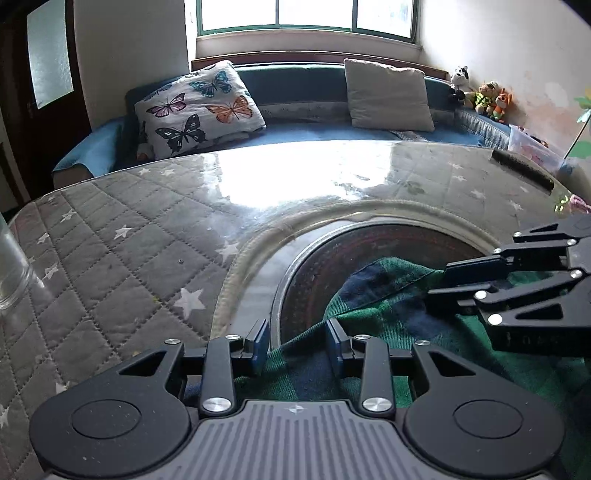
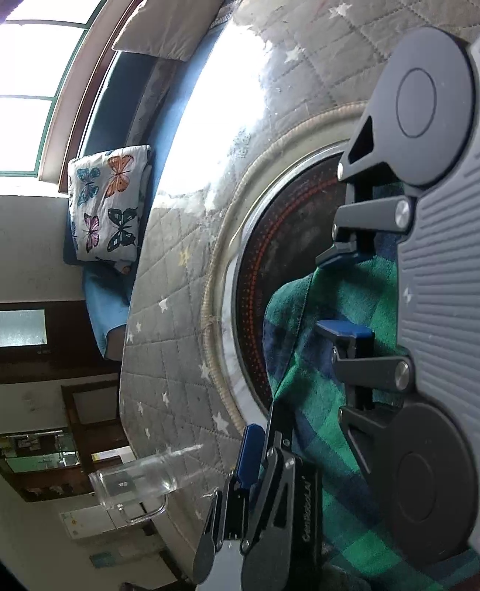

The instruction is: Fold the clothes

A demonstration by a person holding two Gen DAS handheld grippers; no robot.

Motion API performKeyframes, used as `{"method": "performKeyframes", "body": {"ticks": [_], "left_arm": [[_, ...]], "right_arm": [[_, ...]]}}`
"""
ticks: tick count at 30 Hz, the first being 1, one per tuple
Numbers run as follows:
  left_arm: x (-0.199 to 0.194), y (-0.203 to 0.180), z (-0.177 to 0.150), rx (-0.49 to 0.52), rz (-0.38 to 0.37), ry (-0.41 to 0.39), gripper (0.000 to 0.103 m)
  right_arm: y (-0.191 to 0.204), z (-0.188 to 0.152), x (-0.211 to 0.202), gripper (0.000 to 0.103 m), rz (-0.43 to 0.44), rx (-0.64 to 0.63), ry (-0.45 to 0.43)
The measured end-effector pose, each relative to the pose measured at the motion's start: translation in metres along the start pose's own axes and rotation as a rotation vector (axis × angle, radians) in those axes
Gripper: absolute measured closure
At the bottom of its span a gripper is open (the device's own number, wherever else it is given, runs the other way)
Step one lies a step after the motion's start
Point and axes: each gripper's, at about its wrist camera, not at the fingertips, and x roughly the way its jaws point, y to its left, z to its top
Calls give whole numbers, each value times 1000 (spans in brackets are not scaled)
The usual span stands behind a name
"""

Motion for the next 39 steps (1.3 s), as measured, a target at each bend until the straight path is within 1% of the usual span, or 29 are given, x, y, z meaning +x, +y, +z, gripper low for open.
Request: {"method": "performKeyframes", "body": {"ticks": [1,3,4,5,7,8,9,10,12,14,19,21,23,27,29,30,32,35,38,39], "left_arm": [[-3,2,0,-3,-2,-4,65],[-13,7,-1,-8,5,-19,54],[-20,11,-2,-13,13,-28,51],[-26,16,-3,-19,21,-37,49],[-42,27,-7,-39,42,-51,43],[-49,33,-10,-48,55,-57,35],[-57,38,-13,-56,68,-63,30],[-64,42,-17,-61,82,-69,29],[-80,51,-25,-73,110,-80,21],[-93,59,-35,-96,128,-86,16],[-123,76,-66,-185,141,-94,14],[-134,81,-78,-227,134,-96,14],[-144,86,-89,-276,113,-105,14],[-156,89,-106,-363,56,-104,15],[-158,88,-112,-393,31,-96,17],[-158,87,-116,-409,18,-93,18],[-160,87,-121,-439,-10,-87,19],[-156,86,-125,-499,-64,-71,21],[-153,85,-128,-555,-111,-61,22],[-151,86,-129,-581,-138,-54,24]], "right_arm": [[2,0,-3,68,3,-7,-3],[8,0,-11,67,13,-29,-8],[14,-1,-17,66,23,-45,-10],[22,-4,-22,62,39,-63,-13],[37,-9,-33,61,71,-98,-18],[44,-11,-39,61,87,-115,-20],[52,-14,-45,60,103,-133,-23],[60,-16,-50,59,119,-150,-26],[81,-22,-59,57,163,-186,-27],[104,-29,-65,54,208,-225,-29],[166,-48,-74,51,284,-388,-54],[186,-56,-73,51,289,-458,-60],[211,-66,-70,51,266,-543,-67],[233,-76,-62,57,221,-611,-73],[239,-79,-59,66,198,-622,-77],[241,-80,-58,74,184,-626,-83],[240,-79,-59,89,185,-603,-89],[234,-75,-67,97,193,-555,-111],[225,-68,-78,99,217,-487,-134],[221,-66,-82,99,227,-465,-139]]}}
